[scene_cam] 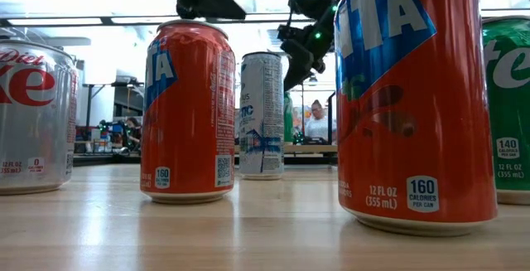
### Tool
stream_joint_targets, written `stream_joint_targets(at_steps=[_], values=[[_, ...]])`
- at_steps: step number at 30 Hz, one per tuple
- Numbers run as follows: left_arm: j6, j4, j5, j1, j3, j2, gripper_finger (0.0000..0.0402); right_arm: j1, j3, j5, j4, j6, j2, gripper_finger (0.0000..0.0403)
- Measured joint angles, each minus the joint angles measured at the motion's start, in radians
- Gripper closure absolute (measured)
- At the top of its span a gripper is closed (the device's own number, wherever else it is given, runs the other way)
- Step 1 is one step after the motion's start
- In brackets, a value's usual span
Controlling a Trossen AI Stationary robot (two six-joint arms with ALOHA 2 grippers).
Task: Sort soda cans
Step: Put the right green soda can on the shelf
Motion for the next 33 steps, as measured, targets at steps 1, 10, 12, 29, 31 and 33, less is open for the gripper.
stream_joint_targets(at_steps=[1, 10, 12, 29, 31, 33], values=[[0.0, 0.023, 0.0, -0.009, 0.0, 0.0, 0.0401, 0.0, 0.0, 0.0, -0.017, -0.002, -0.005, 0.0394], [0.058, 0.165, -0.002, -0.05, 0.0, 0.0, 0.0401, -0.002, 0.0, 0.0, 0.011, -0.045, 0.015, 0.0394], [0.058, 0.164, -0.003, -0.05, 0.0, 0.0, 0.0401, -0.002, 0.0, 0.0, 0.023, -0.048, 0.023, 0.0394], [0.058, 0.164, -0.003, -0.05, 0.0, 0.0, 0.0401, -0.024, 0.0, 0.0, 0.13, -0.057, 0.049, 0.0394], [0.057, 0.164, -0.003, -0.05, 0.0, 0.0, 0.0401, -0.026, 0.0, 0.0, 0.144, -0.057, 0.049, 0.0394], [0.057, 0.164, -0.003, -0.05, 0.0, 0.0, 0.0401, -0.027, 0.0, 0.0, 0.152, -0.061, 0.049, 0.0394]])
